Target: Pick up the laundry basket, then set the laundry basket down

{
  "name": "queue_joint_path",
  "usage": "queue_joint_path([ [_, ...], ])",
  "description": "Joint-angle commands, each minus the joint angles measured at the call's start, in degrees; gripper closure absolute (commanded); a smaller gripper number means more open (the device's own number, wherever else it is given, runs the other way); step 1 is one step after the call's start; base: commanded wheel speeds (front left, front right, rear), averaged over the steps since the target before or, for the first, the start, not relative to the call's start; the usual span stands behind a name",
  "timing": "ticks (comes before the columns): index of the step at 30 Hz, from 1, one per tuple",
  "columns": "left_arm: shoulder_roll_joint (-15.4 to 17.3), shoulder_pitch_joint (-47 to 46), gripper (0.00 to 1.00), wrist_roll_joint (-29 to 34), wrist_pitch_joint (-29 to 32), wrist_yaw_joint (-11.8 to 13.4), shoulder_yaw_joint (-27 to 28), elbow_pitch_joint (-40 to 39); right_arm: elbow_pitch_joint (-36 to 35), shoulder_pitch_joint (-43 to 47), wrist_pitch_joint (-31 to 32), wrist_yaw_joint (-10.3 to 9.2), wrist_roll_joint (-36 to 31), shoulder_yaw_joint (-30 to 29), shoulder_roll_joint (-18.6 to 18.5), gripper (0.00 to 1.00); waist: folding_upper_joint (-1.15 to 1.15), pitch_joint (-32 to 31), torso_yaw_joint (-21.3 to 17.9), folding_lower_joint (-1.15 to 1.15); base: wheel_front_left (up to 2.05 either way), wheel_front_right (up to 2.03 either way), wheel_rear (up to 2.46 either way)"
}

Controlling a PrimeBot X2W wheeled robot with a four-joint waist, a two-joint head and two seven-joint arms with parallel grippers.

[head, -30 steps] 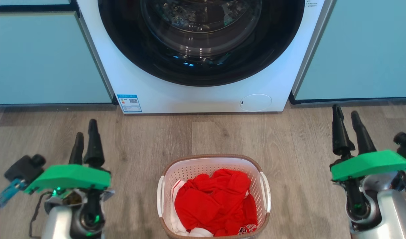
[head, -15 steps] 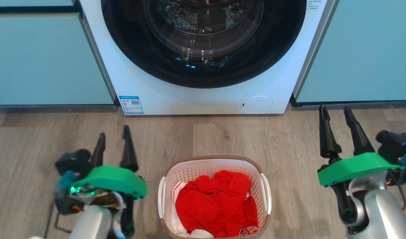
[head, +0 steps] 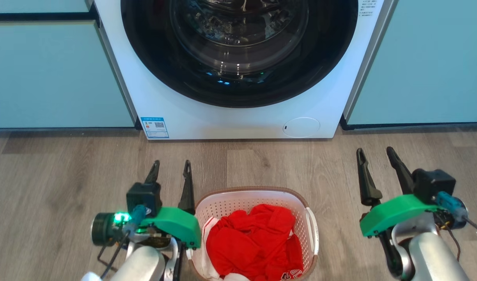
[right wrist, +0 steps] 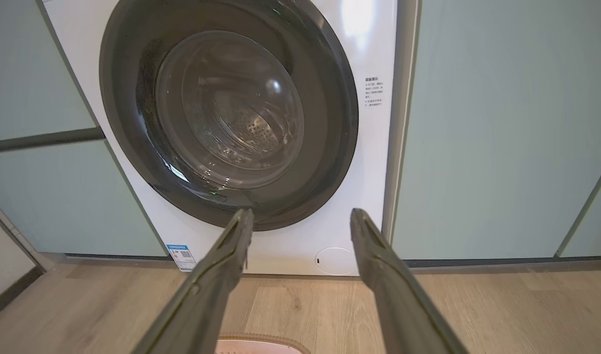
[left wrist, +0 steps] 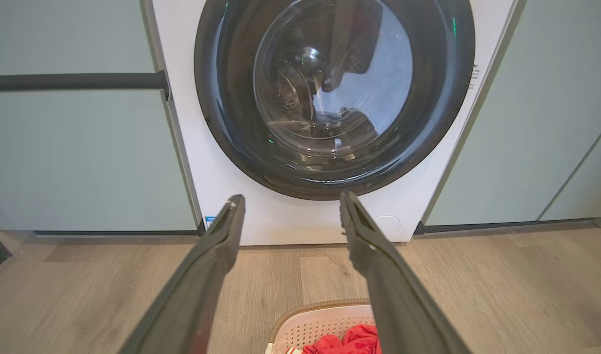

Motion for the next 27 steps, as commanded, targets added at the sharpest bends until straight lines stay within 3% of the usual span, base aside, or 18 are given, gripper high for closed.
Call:
queue_joint_path([
  [1,0.90,-4.17,0.00,1.65,-1.13,0.46,0.65,-1.22,-1.40,-3.19,-0.91,0.32,-2.32,1.29,-0.81,0.00,0.00,-0.14,-0.01,0.00,0.00,0.00,0.00],
  [10,-0.77,-3.88,0.00,4.27,-2.65,0.14,1.88,-3.06,-0.79,-3.89,-2.43,0.35,-8.52,3.19,-0.88,0.00,0.00,-0.35,-0.12,0.00,0.00,0.00,0.00],
  [21,-4.96,-1.55,0.00,7.87,-4.33,-4.45,10.36,-6.70,-5.78,-3.71,-4.12,0.38,-13.11,4.00,-0.68,0.00,0.00,-0.18,-0.02,0.00,0.00,0.00,0.00],
  [27,-5.94,-1.15,0.00,13.16,-5.33,-5.17,12.91,-7.25,-6.89,-3.07,-5.12,0.40,-17.04,4.12,-0.54,0.00,0.00,-0.27,0.02,0.00,0.00,0.00,0.00],
])
